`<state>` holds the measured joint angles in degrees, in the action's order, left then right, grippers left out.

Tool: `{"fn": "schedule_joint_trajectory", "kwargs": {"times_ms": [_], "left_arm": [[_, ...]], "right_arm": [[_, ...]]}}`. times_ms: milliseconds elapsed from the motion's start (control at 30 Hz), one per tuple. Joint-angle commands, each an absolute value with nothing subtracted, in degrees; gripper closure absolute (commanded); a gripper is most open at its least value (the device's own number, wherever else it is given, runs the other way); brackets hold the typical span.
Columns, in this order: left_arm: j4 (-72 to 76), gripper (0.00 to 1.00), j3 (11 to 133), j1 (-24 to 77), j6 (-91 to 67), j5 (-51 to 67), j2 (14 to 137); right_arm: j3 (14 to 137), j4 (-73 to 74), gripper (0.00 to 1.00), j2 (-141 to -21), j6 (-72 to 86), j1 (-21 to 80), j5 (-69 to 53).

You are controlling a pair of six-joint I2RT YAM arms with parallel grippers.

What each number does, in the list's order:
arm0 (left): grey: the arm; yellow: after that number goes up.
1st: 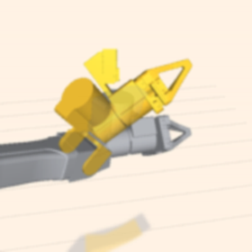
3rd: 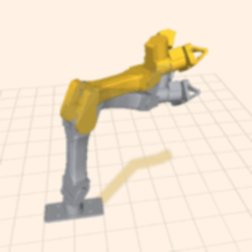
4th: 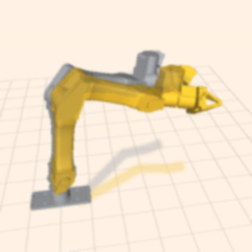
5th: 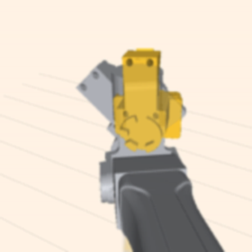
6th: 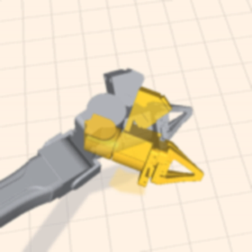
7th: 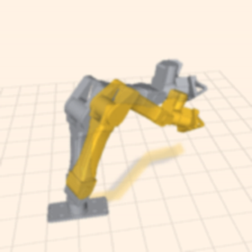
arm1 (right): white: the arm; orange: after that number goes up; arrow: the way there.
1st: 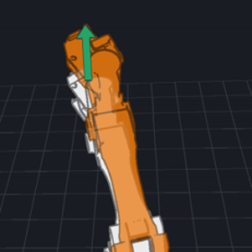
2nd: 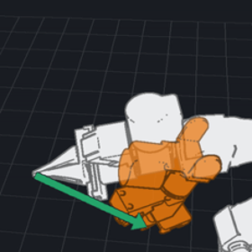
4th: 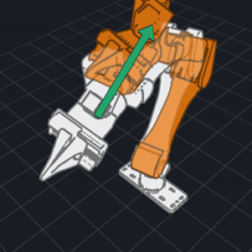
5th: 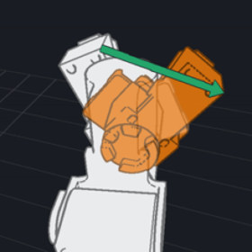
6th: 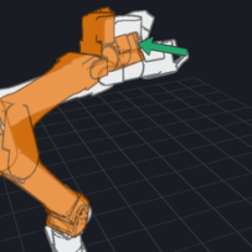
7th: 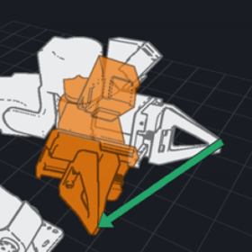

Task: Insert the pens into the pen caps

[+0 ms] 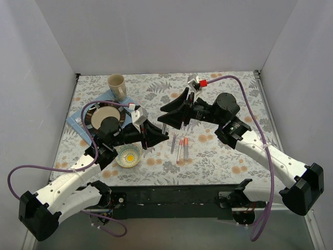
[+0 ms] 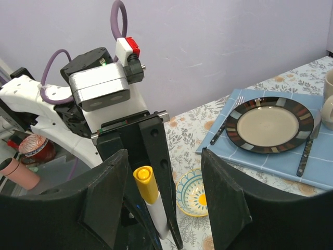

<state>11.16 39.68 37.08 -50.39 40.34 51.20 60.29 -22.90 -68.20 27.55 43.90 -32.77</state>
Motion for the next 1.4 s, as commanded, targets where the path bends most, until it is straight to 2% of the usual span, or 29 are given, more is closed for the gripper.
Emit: {"fn": "schedule_joint_trajectory", "kwargs": {"times_ms": [0,133,267,467,500,567,867,1067,1367], "left_arm": [[11.5,1.00,38.8,36.8,-49.9,40.3,51.0],[11.6,1.00,38.8,36.9,-49.9,40.5,51.1],[12.0,1.00,38.8,36.8,-50.2,41.1,50.9],[12.5,1.00,40.1,36.8,-51.8,40.1,52.2],[12.7,1.00,40.7,36.8,-52.5,40.0,52.4],[13.4,1.00,41.2,36.9,-53.3,38.8,53.1],[18.7,1.00,42.3,36.8,-54.6,42.7,54.1],[17.7,1.00,43.9,36.4,-52.5,42.4,54.5],[18.6,1.00,45.3,35.3,-53.6,36.9,57.2]], "right_arm": [[62.2,-27.7,0.35,-68.0,28.6,44.1,-34.2],[63.1,-26.5,0.36,-68.1,28.3,44.1,-33.4],[63.2,-25.8,0.46,-68.6,27.9,44.0,-33.8],[59.3,-27.6,0.77,-68.0,29.1,44.0,-35.3],[57.6,-28.0,0.89,-67.7,29.3,44.1,-35.2],[55.9,-29.3,0.99,-67.2,30.1,44.0,-34.9],[52.7,-28.5,0.99,-68.6,30.9,44.1,-43.1],[52.4,-21.8,0.99,-68.6,28.7,44.1,-45.5],[51.1,-12.1,0.99,-67.2,24.6,46.3,-37.5]]}}
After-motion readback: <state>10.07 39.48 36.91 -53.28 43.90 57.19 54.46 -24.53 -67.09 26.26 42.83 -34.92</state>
